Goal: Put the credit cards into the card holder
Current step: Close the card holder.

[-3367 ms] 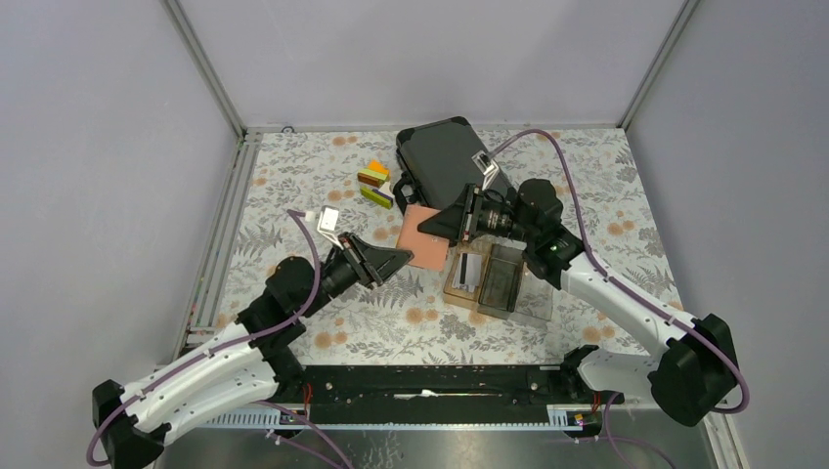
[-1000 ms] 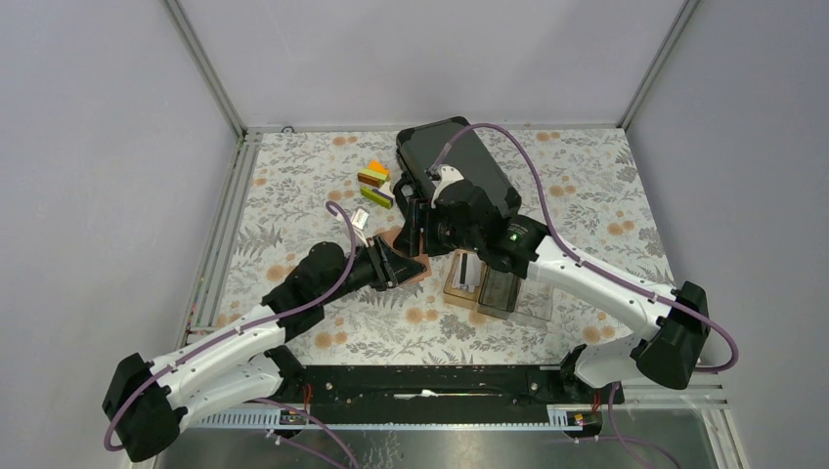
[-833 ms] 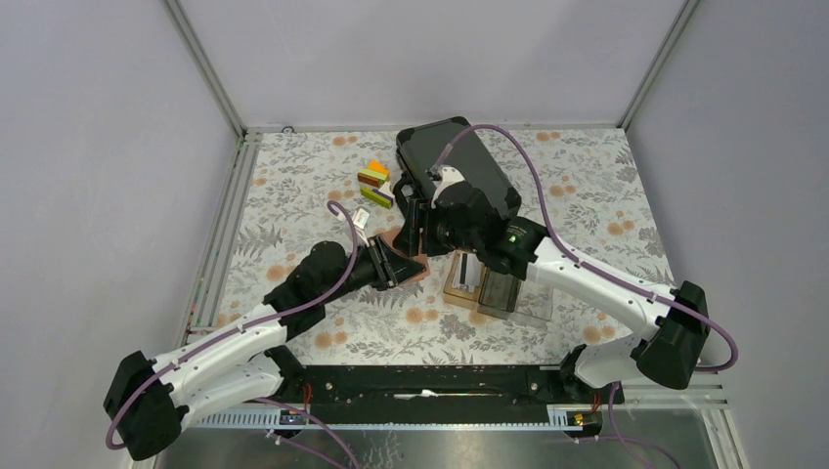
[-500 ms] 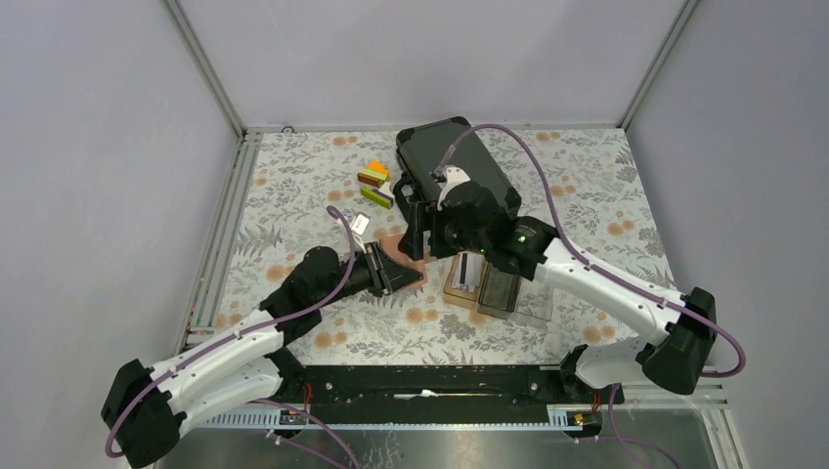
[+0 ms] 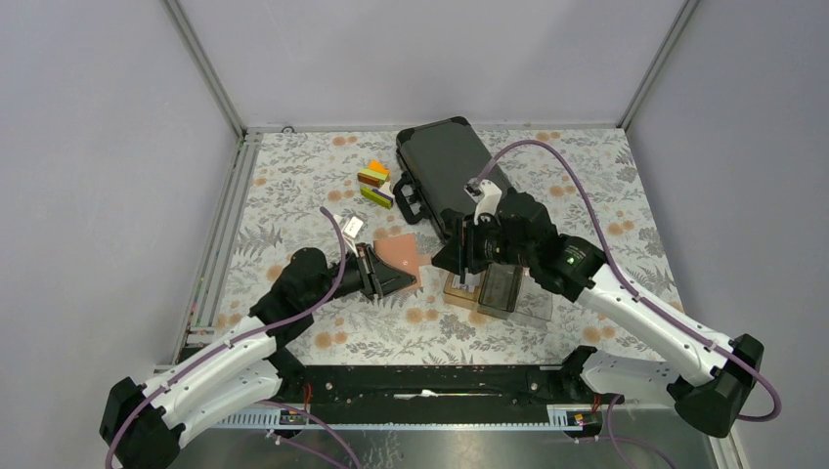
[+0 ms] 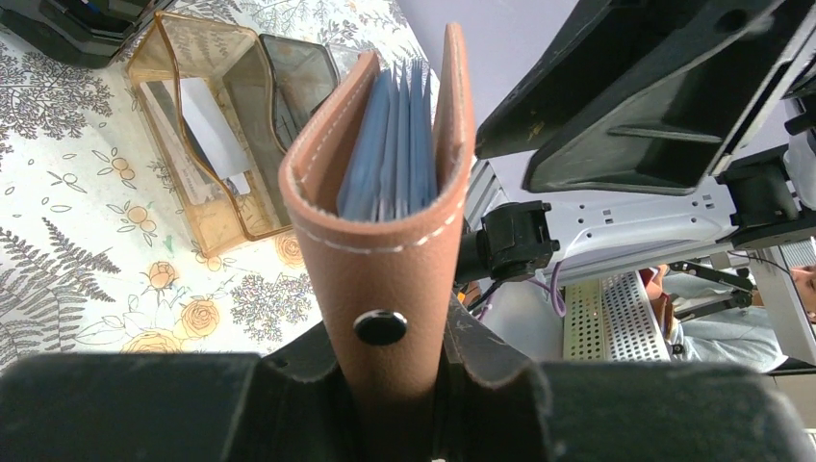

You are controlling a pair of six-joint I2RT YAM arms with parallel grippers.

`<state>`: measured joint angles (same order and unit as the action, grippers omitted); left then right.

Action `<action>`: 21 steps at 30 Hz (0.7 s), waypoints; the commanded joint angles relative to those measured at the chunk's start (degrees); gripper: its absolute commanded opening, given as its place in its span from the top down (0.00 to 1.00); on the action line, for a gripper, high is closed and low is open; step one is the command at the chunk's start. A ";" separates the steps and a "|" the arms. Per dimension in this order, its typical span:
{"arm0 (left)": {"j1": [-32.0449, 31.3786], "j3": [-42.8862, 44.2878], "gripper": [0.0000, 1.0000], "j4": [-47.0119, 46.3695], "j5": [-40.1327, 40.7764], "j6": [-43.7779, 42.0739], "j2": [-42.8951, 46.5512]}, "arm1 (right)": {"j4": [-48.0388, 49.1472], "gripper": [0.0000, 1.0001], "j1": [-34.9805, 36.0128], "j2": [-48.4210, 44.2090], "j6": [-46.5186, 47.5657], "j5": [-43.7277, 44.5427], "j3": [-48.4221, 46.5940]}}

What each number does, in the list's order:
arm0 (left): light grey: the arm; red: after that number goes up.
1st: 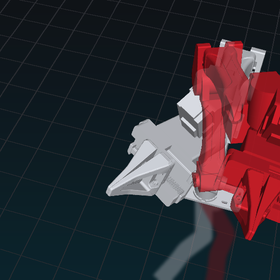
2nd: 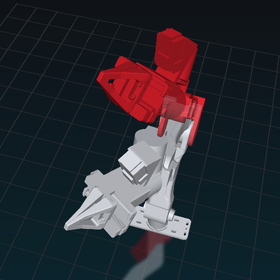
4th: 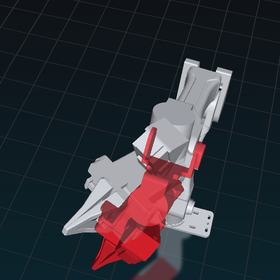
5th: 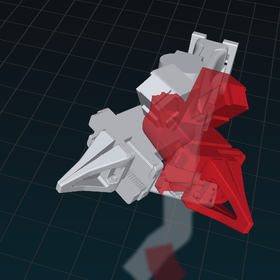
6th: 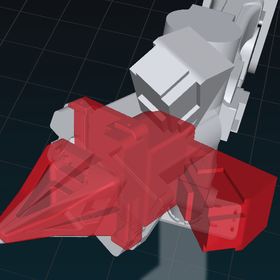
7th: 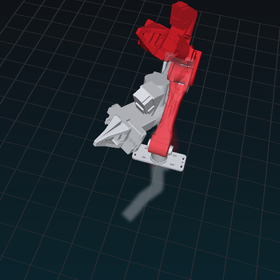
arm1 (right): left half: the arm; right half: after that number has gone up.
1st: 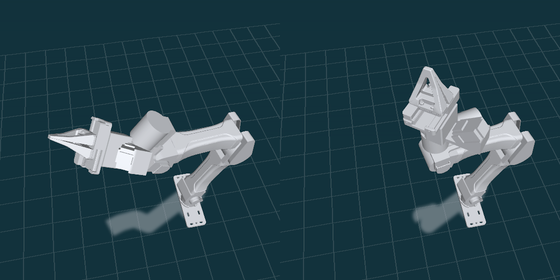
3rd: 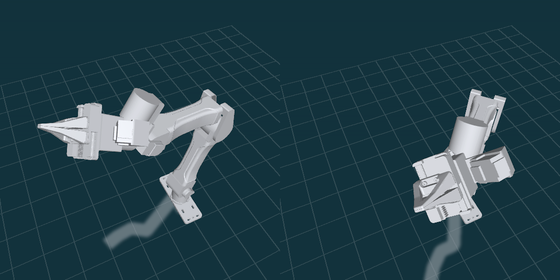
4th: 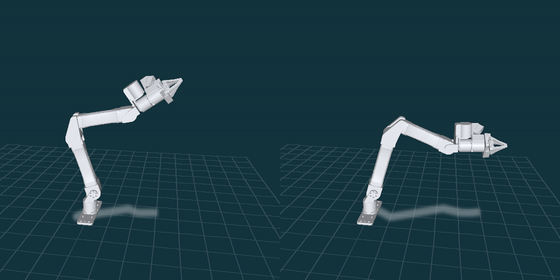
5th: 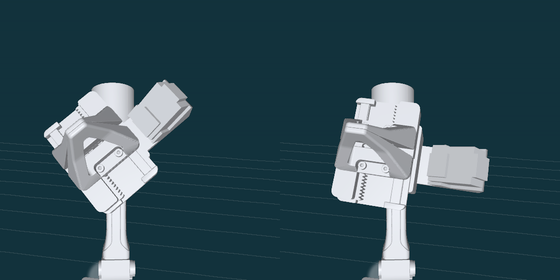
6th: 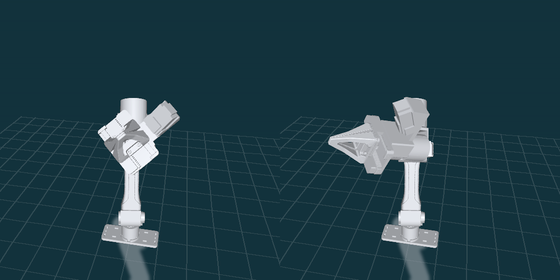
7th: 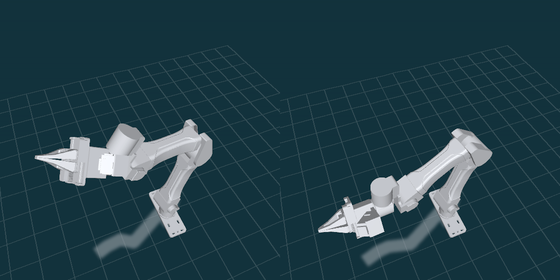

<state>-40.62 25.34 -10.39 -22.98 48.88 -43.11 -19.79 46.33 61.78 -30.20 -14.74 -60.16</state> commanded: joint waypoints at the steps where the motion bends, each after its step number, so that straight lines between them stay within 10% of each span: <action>1: 0.56 1.49 1.00 -2.63 -2.73 -1.69 1.60 | 2.24 0.62 -0.44 0.74 0.14 -2.11 0.73; 21: 0.68 1.13 1.00 -2.35 -3.25 -1.25 2.77 | 5.26 0.82 -0.80 2.22 -0.71 -2.02 2.23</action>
<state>-40.29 25.34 -9.45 -24.86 48.25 -41.56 -17.76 45.98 63.88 -30.52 -15.29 -58.39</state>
